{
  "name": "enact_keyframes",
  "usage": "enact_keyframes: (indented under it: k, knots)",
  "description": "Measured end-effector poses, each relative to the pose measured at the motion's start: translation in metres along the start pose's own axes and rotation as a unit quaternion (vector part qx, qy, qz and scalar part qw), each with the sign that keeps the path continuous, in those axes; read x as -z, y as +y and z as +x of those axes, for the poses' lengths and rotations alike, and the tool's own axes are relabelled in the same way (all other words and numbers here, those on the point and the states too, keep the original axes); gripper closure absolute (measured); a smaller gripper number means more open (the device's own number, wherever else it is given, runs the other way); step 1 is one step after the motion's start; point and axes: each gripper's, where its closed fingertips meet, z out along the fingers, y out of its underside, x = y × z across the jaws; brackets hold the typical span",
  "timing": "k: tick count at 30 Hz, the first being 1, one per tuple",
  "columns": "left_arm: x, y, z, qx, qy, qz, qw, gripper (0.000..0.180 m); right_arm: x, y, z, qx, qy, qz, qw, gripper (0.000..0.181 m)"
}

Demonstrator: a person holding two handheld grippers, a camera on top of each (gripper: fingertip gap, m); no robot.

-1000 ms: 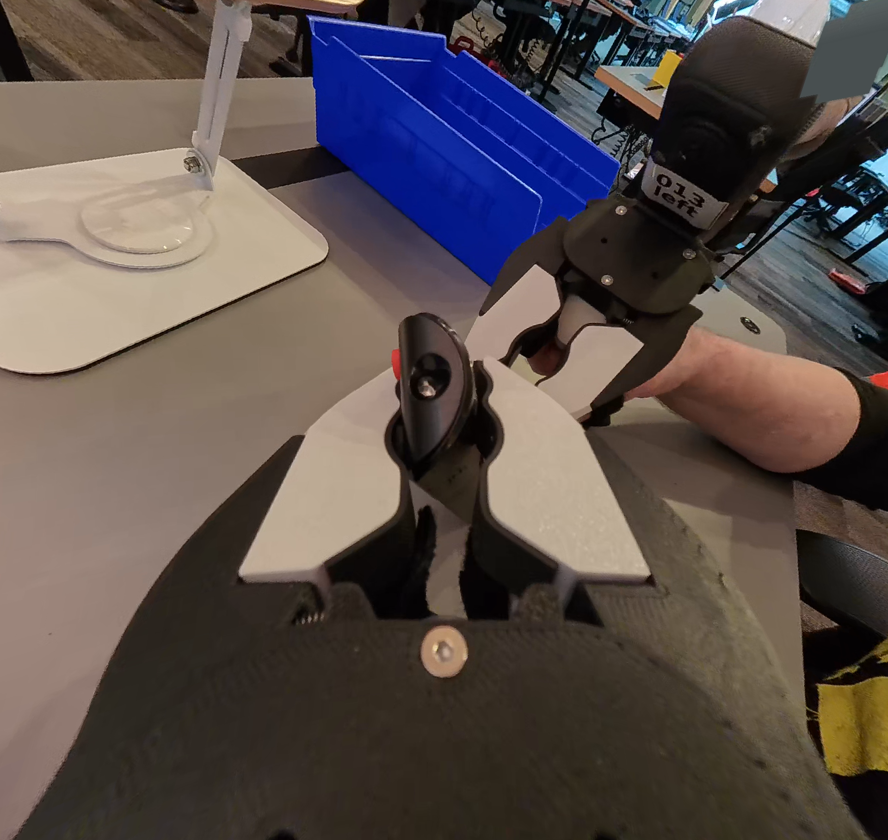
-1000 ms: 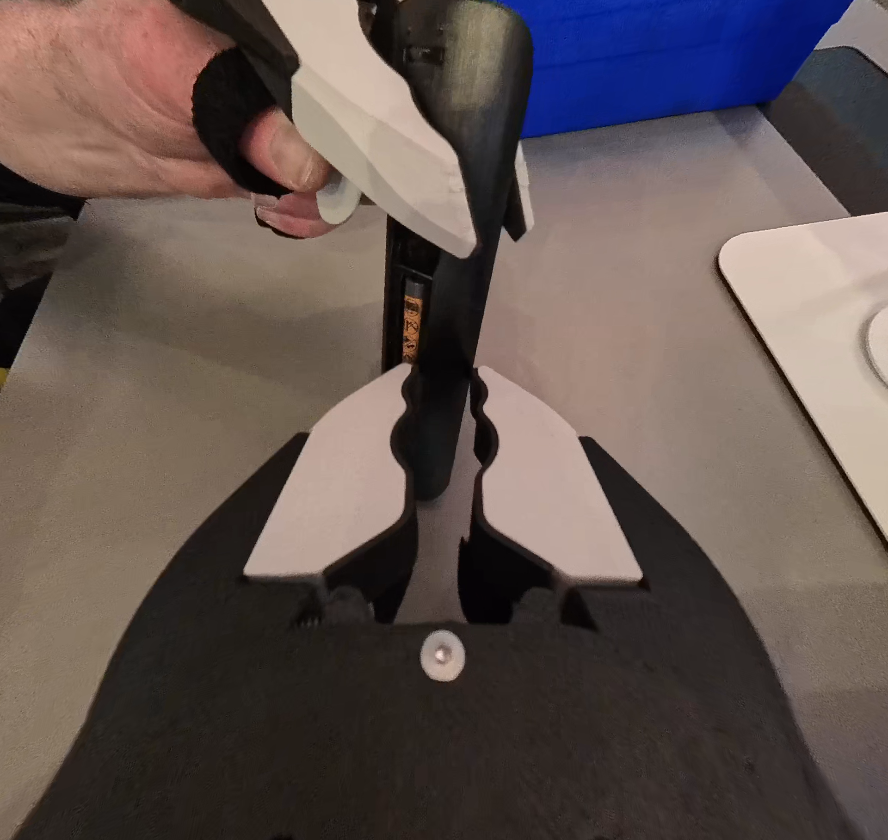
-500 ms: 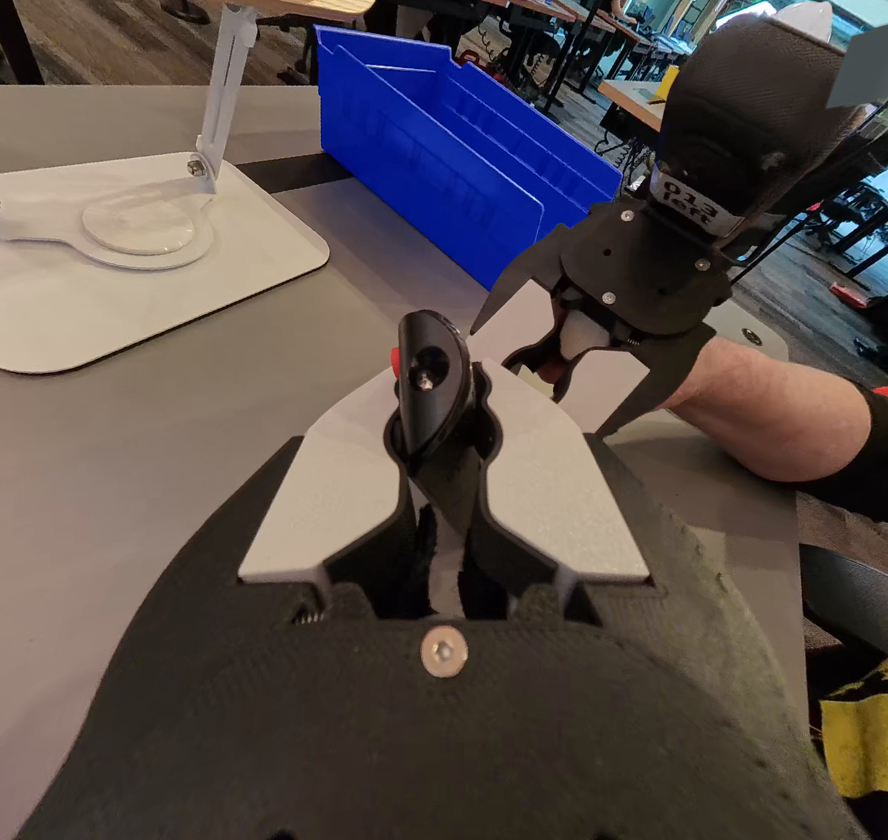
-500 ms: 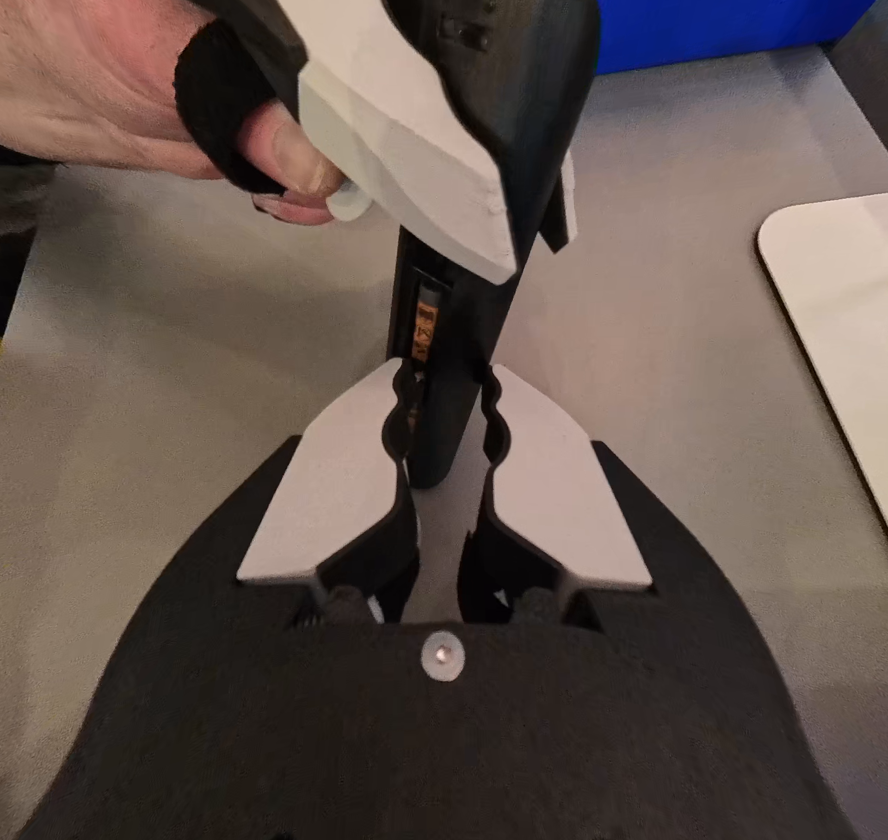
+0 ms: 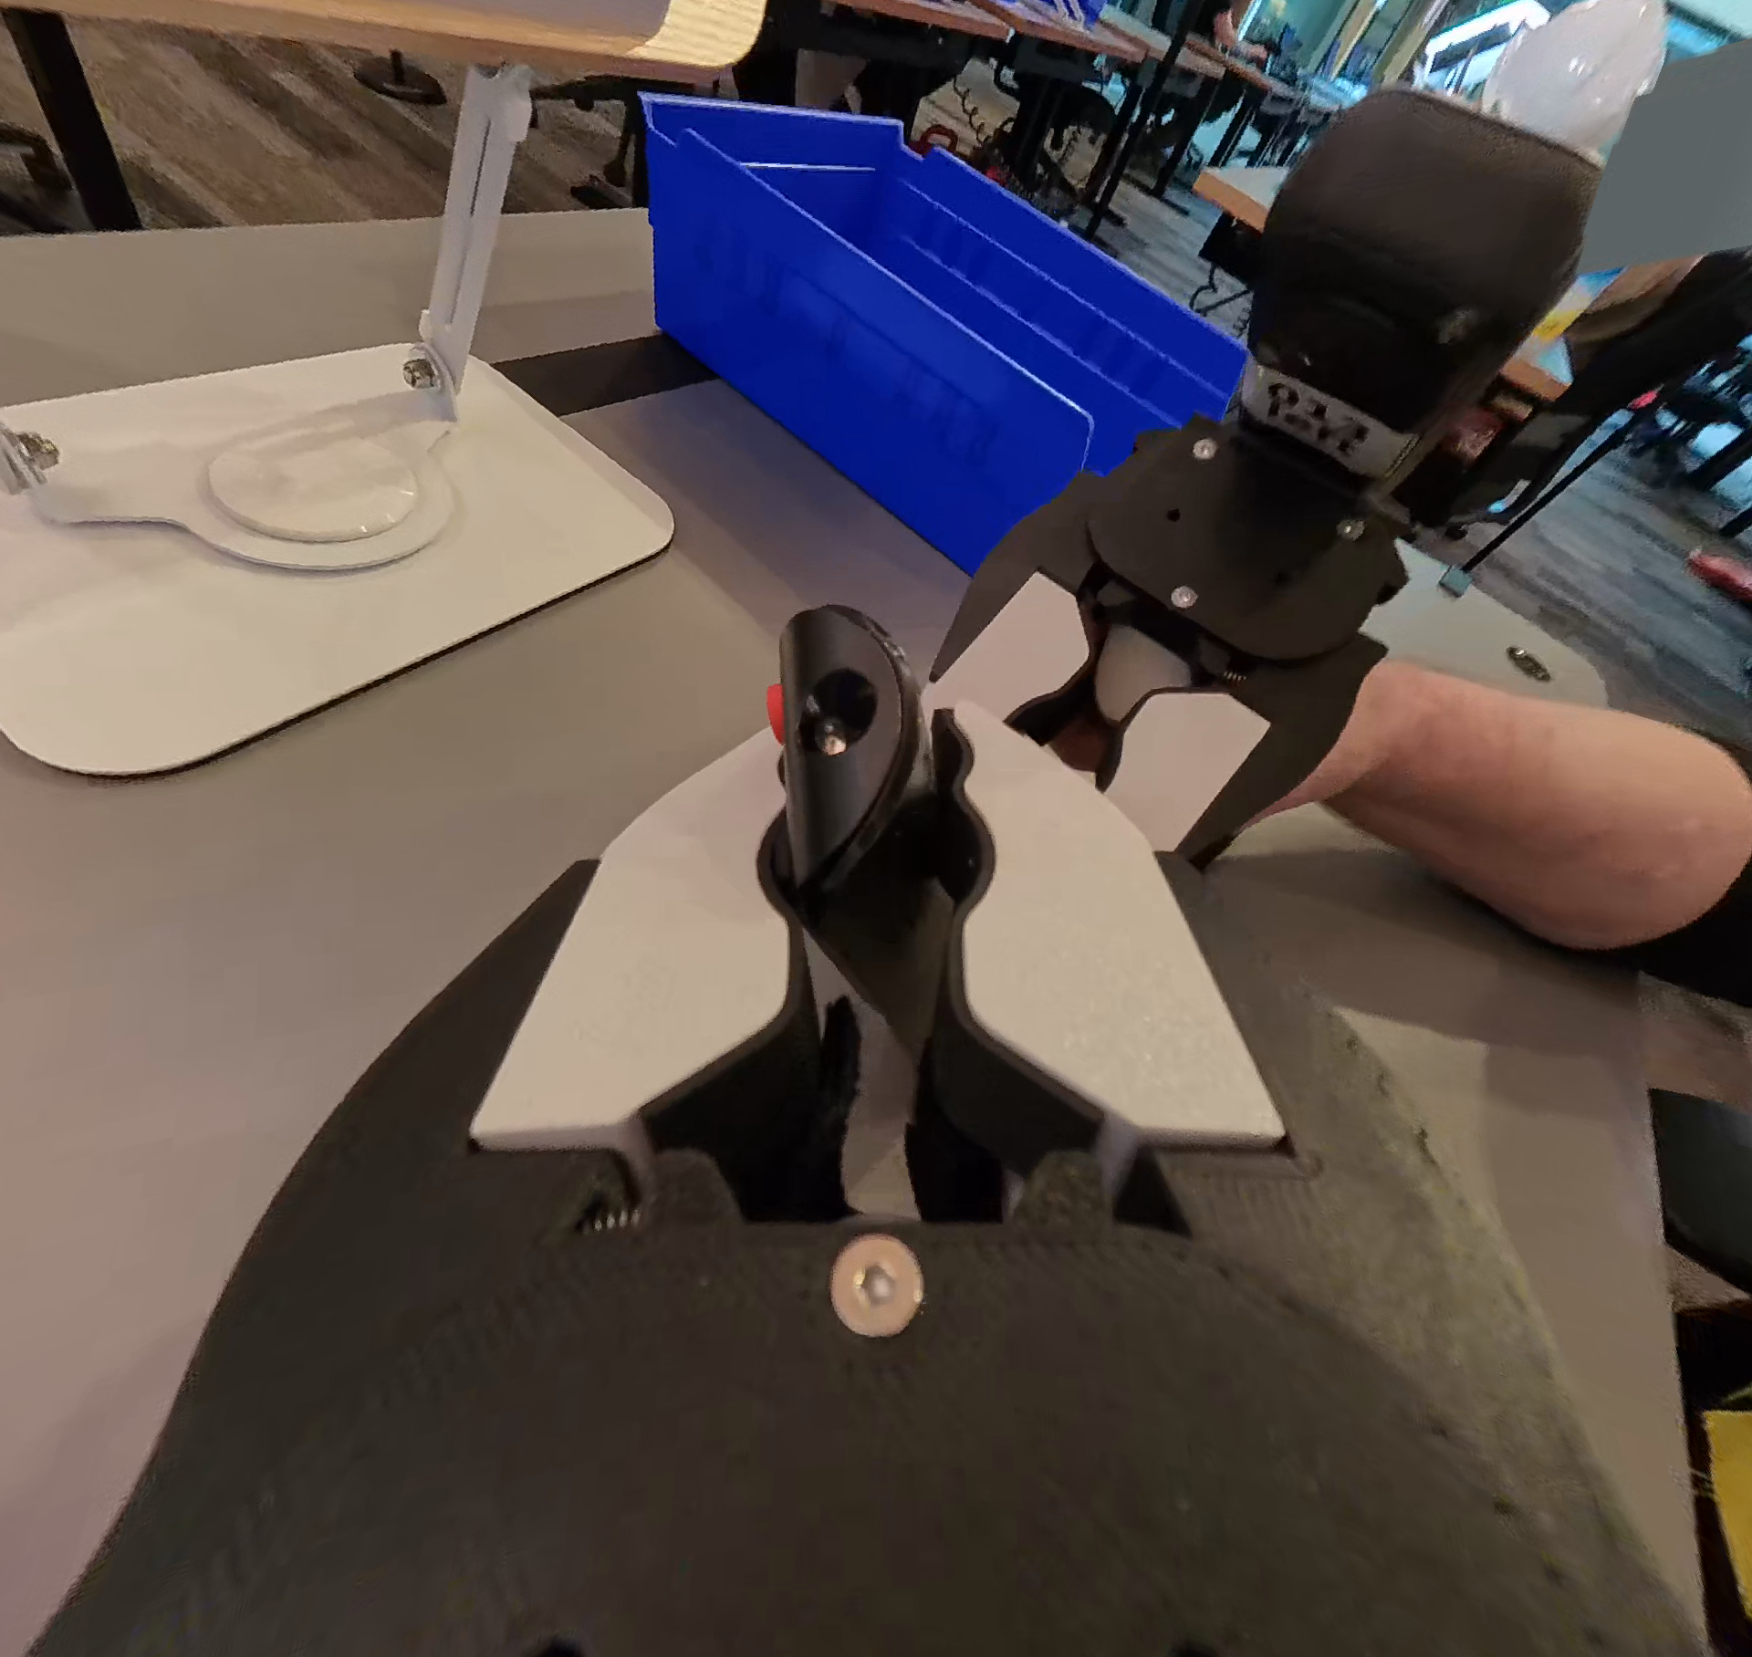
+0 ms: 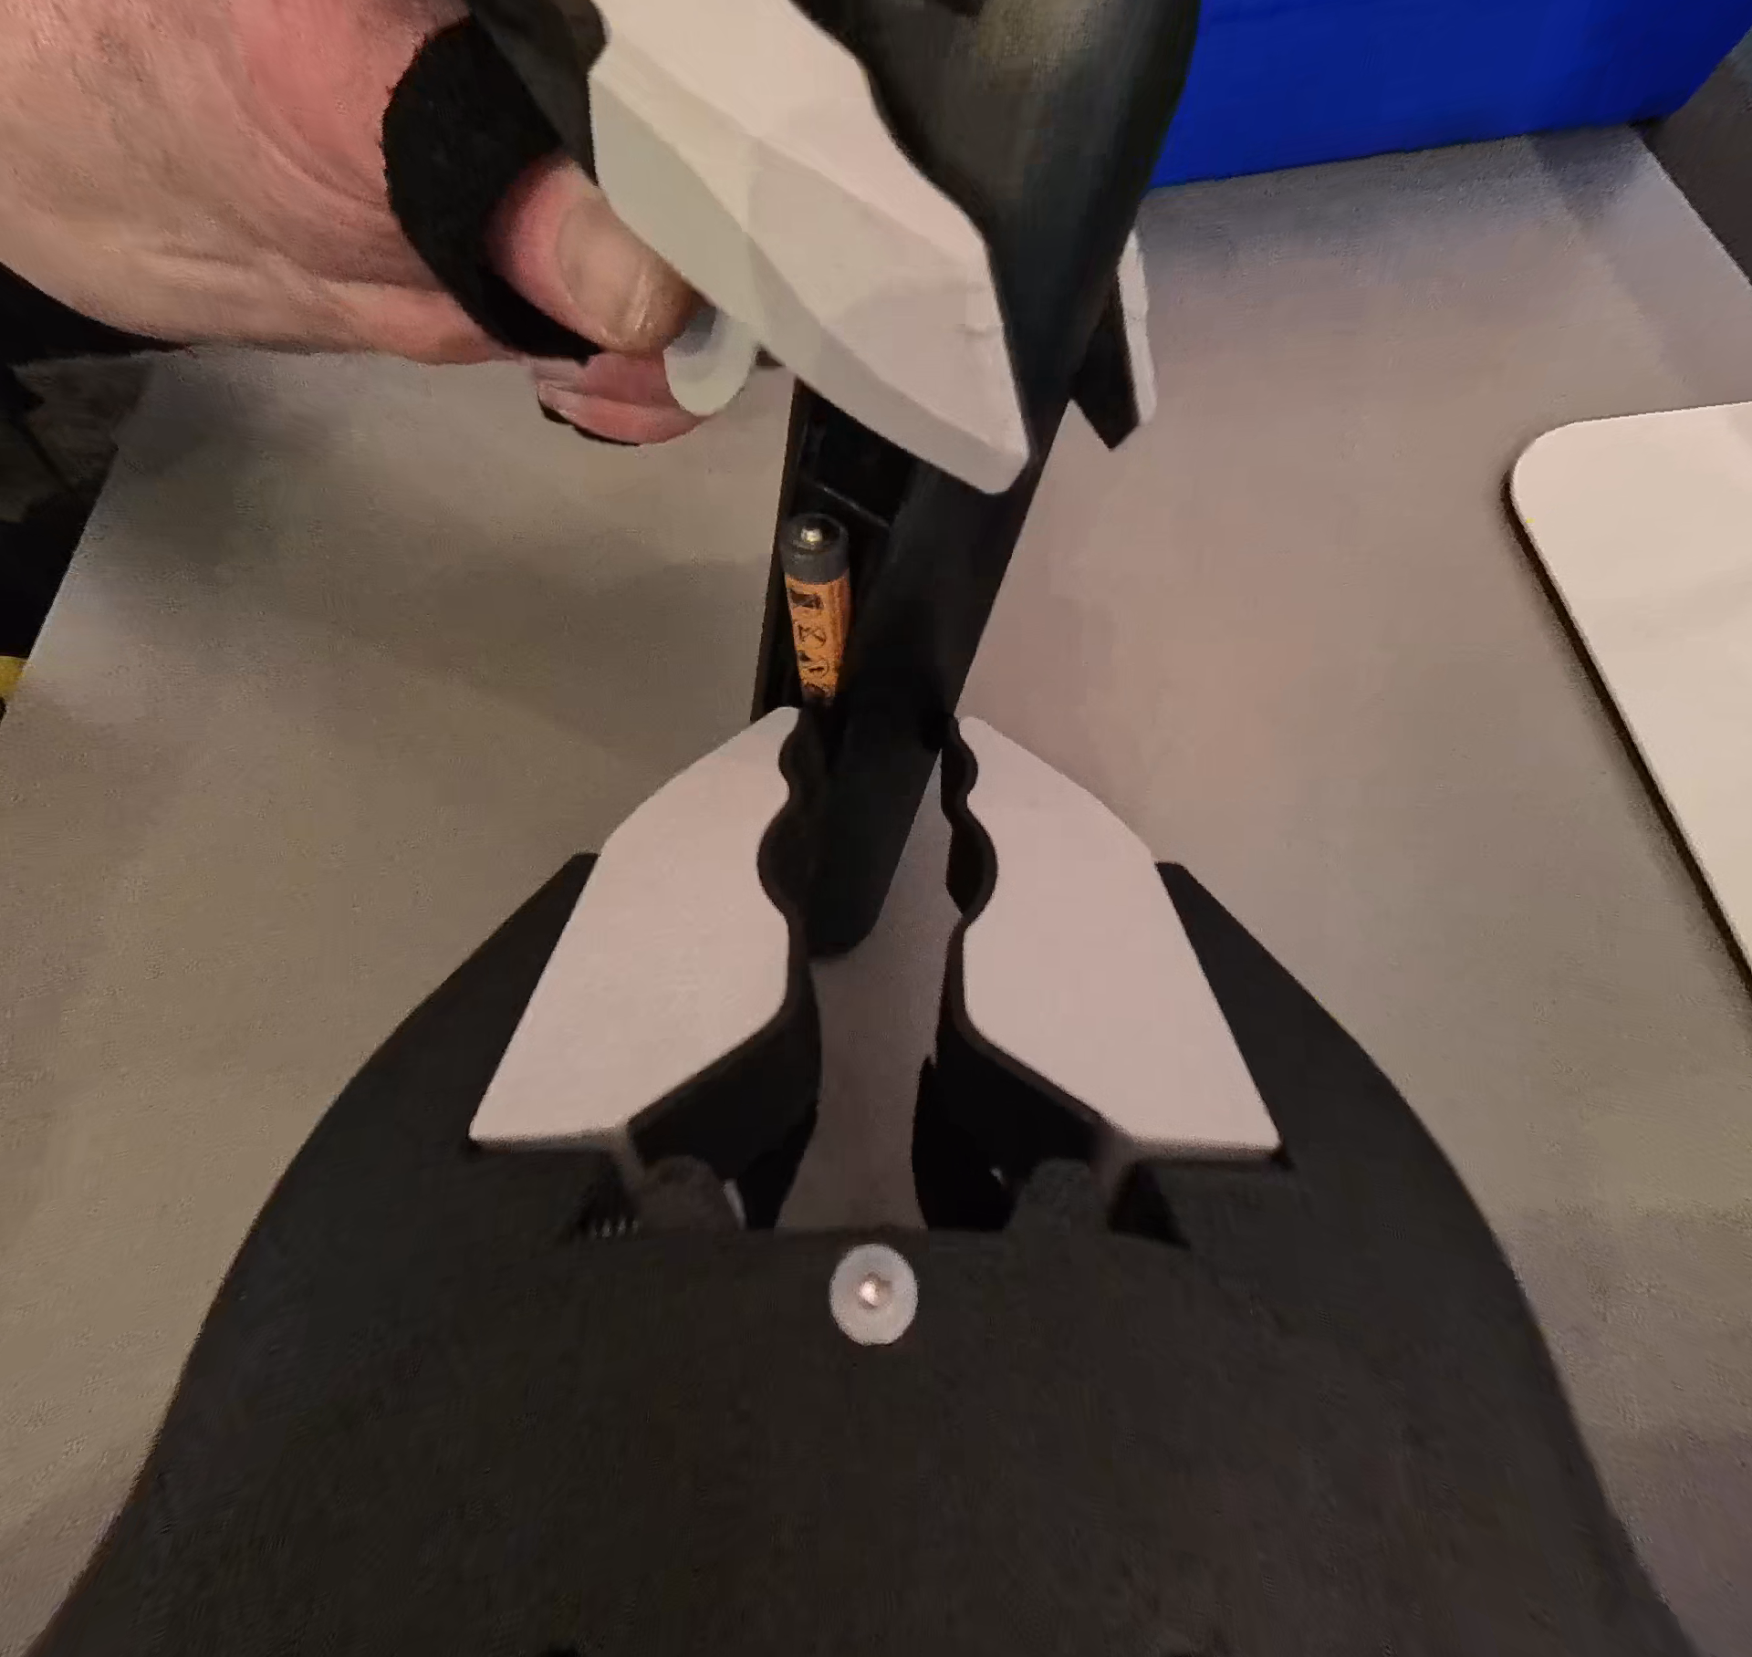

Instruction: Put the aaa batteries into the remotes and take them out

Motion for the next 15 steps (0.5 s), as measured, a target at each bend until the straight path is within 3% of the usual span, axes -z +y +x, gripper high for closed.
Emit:
enact_keyframes:
  k: [3,6,9,11,15]
  knots:
    - [0.000,-0.001,0.003,-0.008,-0.002,0.001,1.000,0.155,0.006,-0.001,-0.004,-0.012,-0.025,0.018,0.999,0.153]
    - [0.005,-0.001,-0.007,0.012,-0.011,0.014,1.000,0.155,0.018,-0.005,-0.001,-0.029,-0.022,0.047,0.998,0.137]
    - [0.009,-0.002,-0.013,0.034,-0.018,0.028,0.999,0.155,0.028,-0.024,-0.001,0.006,0.031,0.082,0.996,0.148]
    - [0.009,-0.002,-0.012,0.037,-0.026,0.034,0.998,0.155,0.025,-0.039,-0.012,0.031,0.047,0.104,0.993,0.167]
    - [0.008,-0.005,-0.012,0.046,-0.042,0.044,0.997,0.156,0.009,-0.045,-0.010,0.042,0.109,0.091,0.989,0.166]
